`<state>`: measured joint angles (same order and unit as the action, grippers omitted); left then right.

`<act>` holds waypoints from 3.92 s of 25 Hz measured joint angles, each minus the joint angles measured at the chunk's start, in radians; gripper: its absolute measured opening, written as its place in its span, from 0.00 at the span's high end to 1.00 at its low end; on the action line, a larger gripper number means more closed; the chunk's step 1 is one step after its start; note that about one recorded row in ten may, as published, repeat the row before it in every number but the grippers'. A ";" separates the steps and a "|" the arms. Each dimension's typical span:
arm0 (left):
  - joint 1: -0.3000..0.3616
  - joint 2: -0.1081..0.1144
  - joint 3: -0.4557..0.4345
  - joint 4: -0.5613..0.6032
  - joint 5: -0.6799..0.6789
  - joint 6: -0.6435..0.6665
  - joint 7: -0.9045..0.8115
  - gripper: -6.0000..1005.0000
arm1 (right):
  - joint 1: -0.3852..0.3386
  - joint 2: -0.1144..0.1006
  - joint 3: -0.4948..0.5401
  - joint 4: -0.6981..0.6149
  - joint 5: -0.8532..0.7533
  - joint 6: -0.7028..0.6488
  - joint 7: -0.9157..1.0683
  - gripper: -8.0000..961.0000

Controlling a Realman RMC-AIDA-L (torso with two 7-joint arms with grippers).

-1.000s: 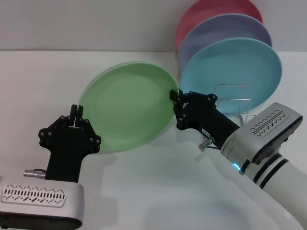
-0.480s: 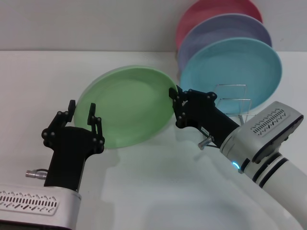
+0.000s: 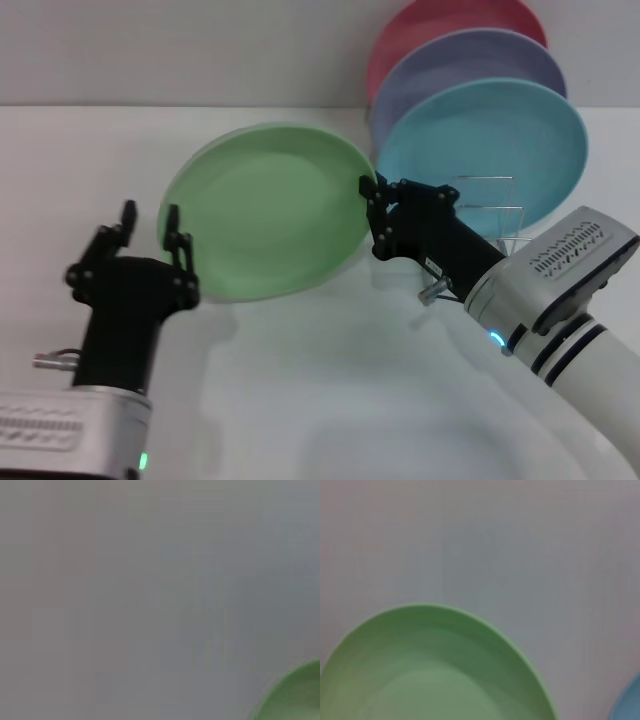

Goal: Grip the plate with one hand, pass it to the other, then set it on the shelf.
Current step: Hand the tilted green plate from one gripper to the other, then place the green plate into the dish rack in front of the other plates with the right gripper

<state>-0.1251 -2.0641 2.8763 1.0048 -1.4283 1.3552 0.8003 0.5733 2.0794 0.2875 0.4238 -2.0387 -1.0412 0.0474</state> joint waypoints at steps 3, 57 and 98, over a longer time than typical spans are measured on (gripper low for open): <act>0.008 0.005 -0.007 -0.027 0.034 0.055 -0.104 0.61 | -0.002 0.001 0.000 -0.004 -0.001 -0.033 0.000 0.97; -0.136 -0.013 -0.083 -0.532 0.172 0.085 -1.007 0.27 | -0.275 -0.005 0.093 -0.365 0.000 -0.592 0.027 0.97; -0.163 -0.008 -0.085 -0.534 0.172 0.093 -1.008 0.28 | -0.286 -0.001 0.053 -0.348 0.005 -0.487 0.051 0.72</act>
<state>-0.2881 -2.0723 2.7917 0.4705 -1.2563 1.4481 -0.2075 0.2876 2.0785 0.3401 0.0759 -2.0340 -1.5278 0.0985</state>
